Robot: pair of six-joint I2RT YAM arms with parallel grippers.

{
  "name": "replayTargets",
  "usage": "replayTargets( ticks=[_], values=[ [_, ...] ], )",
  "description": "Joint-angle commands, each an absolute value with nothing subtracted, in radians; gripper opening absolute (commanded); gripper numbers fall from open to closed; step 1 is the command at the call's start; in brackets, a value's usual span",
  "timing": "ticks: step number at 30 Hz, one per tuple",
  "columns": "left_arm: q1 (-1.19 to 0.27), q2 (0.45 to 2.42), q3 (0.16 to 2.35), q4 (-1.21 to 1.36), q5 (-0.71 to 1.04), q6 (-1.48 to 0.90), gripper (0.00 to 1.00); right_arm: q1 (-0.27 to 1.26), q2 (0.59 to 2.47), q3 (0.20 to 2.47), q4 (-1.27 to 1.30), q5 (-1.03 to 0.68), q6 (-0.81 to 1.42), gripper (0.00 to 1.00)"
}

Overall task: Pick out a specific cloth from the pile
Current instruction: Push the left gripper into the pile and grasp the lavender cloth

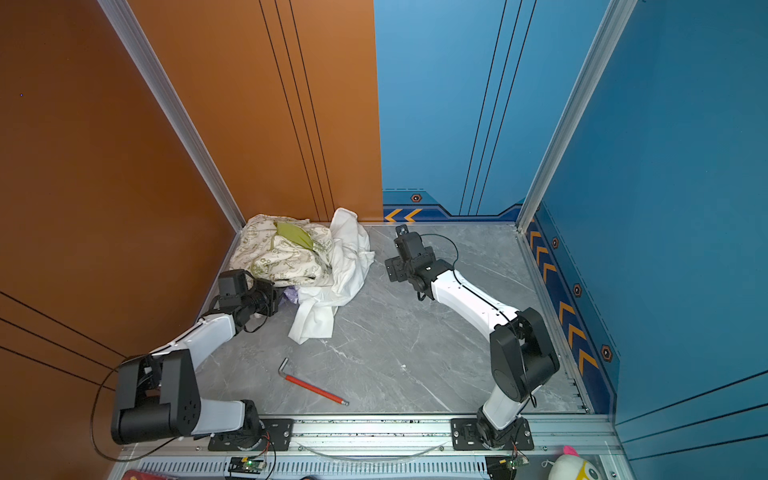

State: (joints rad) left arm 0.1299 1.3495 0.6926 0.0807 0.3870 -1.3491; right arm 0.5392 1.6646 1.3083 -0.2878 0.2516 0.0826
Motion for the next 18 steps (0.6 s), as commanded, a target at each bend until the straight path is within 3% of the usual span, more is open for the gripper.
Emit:
replayTargets(
  ticks=[1,18],
  values=[
    [0.116,1.279,0.762,-0.05,0.327,-1.272,0.0,0.523,1.668,1.351,-0.318,0.221,0.089,1.0],
    [0.058,1.186,1.076,-0.375,0.191,-1.093,0.0,0.481,1.692,1.375,-0.299,0.198,0.187,1.0]
  ],
)
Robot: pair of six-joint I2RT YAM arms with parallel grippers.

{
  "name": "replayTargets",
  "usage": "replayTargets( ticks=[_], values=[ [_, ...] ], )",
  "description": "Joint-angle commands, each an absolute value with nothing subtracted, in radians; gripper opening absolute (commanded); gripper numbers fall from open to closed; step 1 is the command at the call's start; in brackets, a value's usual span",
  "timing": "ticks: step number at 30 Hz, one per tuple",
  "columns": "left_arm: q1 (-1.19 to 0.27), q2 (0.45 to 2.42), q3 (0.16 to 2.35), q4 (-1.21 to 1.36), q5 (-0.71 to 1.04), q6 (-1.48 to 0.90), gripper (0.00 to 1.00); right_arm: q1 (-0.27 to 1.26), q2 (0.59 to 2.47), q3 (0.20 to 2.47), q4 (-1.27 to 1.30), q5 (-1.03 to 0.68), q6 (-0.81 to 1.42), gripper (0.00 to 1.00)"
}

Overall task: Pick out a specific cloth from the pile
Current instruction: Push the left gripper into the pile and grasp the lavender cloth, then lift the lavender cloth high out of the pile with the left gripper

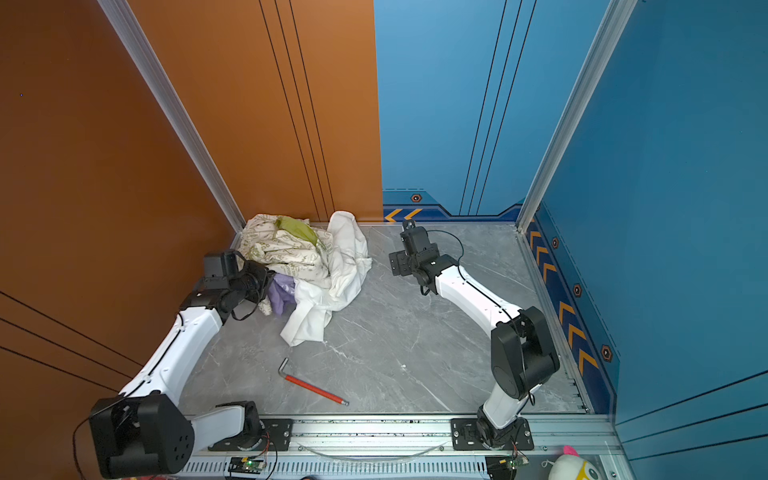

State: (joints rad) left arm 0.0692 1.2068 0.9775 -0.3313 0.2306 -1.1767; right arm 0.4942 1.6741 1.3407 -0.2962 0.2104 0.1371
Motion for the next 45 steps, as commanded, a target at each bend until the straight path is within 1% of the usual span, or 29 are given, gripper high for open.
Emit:
replayTargets(
  ticks=[1,10,17,29,38,45],
  values=[
    [0.054,1.188,1.1,-0.392,0.182,-1.075,0.0,0.477,1.692,1.376,-0.299,0.195,0.193,1.0],
    [0.012,1.201,1.289,-0.482,0.107,-0.946,0.0,0.469,1.685,1.374,-0.298,0.214,0.169,1.0],
    [-0.032,1.218,1.434,-0.492,0.048,-0.849,0.0,0.469,1.69,1.365,-0.292,0.249,0.164,1.0],
    [-0.103,1.268,1.704,-0.492,0.02,-0.685,0.0,0.471,1.7,1.372,-0.268,0.252,0.155,1.0],
    [-0.124,1.36,1.986,-0.492,0.078,-0.548,0.0,0.471,1.683,1.36,-0.269,0.264,0.145,1.0],
    [-0.155,1.474,2.2,-0.491,0.16,-0.521,0.0,0.471,1.665,1.358,-0.269,0.275,0.129,1.0]
  ],
)
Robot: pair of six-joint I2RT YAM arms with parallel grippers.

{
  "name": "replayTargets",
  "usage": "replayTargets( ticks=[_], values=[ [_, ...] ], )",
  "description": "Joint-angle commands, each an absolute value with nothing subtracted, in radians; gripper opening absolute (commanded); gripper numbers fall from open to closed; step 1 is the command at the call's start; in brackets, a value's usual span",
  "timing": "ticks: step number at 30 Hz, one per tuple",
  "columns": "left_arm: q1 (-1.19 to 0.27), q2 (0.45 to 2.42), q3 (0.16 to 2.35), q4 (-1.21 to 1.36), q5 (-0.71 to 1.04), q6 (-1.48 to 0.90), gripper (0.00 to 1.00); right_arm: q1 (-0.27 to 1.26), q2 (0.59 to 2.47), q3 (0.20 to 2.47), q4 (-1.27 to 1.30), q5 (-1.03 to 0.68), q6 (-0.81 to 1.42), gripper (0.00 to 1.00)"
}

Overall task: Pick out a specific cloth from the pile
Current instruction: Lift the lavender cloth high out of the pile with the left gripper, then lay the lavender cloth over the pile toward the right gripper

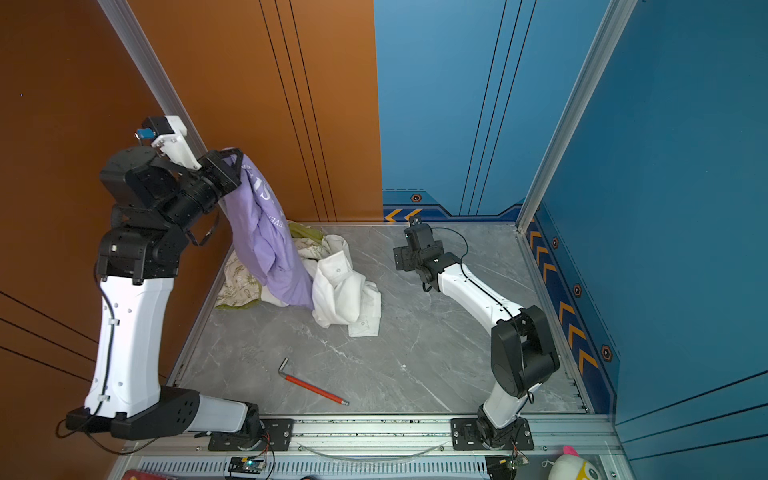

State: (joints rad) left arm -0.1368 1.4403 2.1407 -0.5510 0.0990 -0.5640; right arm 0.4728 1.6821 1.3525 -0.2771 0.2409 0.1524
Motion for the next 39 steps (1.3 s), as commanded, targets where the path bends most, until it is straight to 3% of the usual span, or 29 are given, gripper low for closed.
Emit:
replayTargets(
  ticks=[1,11,22,24,28,32,36,39],
  values=[
    [-0.163,1.486,2.216,-0.492,0.175,-0.52,0.0,0.471,1.663,1.359,-0.269,0.277,0.127,1.0],
    [-0.282,1.636,2.224,-0.526,0.32,-0.523,0.0,0.469,1.646,1.367,-0.273,0.296,0.128,1.0],
    [-0.409,1.857,2.021,-0.75,0.427,-0.541,0.02,0.469,1.645,1.376,-0.272,0.297,0.156,1.0],
    [-0.418,1.927,2.055,-0.836,0.478,-0.545,0.07,0.469,1.639,1.373,-0.272,0.298,0.164,1.0],
    [-0.433,2.007,2.173,-0.94,0.528,-0.518,0.36,0.466,1.626,1.359,-0.273,0.293,0.187,1.0],
    [-0.423,1.992,2.266,-0.938,0.451,-0.491,0.59,0.462,1.631,1.363,-0.272,0.262,0.211,1.0],
    [-0.382,1.964,2.29,-0.939,0.43,-0.505,0.69,0.459,1.646,1.389,-0.272,0.225,0.221,1.0],
    [-0.368,1.886,2.227,-0.939,0.303,-0.493,0.72,0.457,1.667,1.413,-0.27,0.164,0.23,0.99]
  ],
)
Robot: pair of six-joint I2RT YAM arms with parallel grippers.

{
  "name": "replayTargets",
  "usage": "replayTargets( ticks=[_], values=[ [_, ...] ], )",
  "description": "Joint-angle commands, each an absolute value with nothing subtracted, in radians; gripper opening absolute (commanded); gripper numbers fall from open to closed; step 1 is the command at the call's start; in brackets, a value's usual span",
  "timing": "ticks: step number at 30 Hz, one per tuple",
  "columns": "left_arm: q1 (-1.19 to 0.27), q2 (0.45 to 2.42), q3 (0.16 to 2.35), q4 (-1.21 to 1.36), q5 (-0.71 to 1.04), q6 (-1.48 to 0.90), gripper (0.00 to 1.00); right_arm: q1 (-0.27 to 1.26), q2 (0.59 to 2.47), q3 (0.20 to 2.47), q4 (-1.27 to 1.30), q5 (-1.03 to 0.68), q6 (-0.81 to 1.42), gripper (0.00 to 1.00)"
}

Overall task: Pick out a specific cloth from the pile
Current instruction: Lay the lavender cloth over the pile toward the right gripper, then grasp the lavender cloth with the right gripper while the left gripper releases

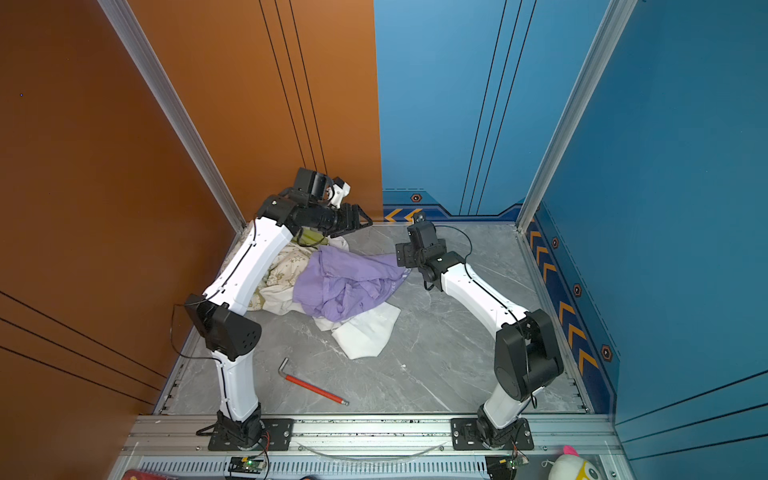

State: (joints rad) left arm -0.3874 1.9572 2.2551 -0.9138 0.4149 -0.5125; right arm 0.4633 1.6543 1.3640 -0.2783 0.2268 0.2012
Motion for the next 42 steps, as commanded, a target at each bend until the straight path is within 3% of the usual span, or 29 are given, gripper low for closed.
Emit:
replayTargets(
  ticks=[1,9,13,15,19,31,39,42],
  values=[
    [-0.368,1.857,2.197,-0.938,0.239,-0.482,0.72,0.459,1.675,1.421,-0.269,0.141,0.238,0.99],
    [-0.307,1.62,1.952,-0.928,-0.033,-0.506,0.85,0.535,1.78,1.516,-0.258,0.008,0.293,0.88],
    [-0.251,1.515,1.818,-0.912,-0.062,-0.552,0.85,0.606,1.846,1.582,-0.262,-0.031,0.293,0.84],
    [-0.223,1.458,1.747,-0.886,-0.071,-0.589,0.91,0.64,1.882,1.621,-0.268,-0.048,0.292,0.82],
    [-0.17,1.354,1.612,-0.82,-0.096,-0.652,0.95,0.695,1.963,1.724,-0.294,-0.09,0.288,0.8],
    [-0.119,1.227,1.496,-0.775,-0.113,-0.707,0.95,0.805,2.135,1.911,-0.45,-0.111,0.255,0.72],
    [-0.113,1.193,1.444,-0.755,-0.107,-0.737,0.95,0.805,2.171,1.933,-0.503,-0.085,0.242,0.53],
    [-0.112,1.192,1.439,-0.749,-0.101,-0.748,0.95,0.805,2.182,1.951,-0.503,-0.099,0.242,0.38]
  ],
)
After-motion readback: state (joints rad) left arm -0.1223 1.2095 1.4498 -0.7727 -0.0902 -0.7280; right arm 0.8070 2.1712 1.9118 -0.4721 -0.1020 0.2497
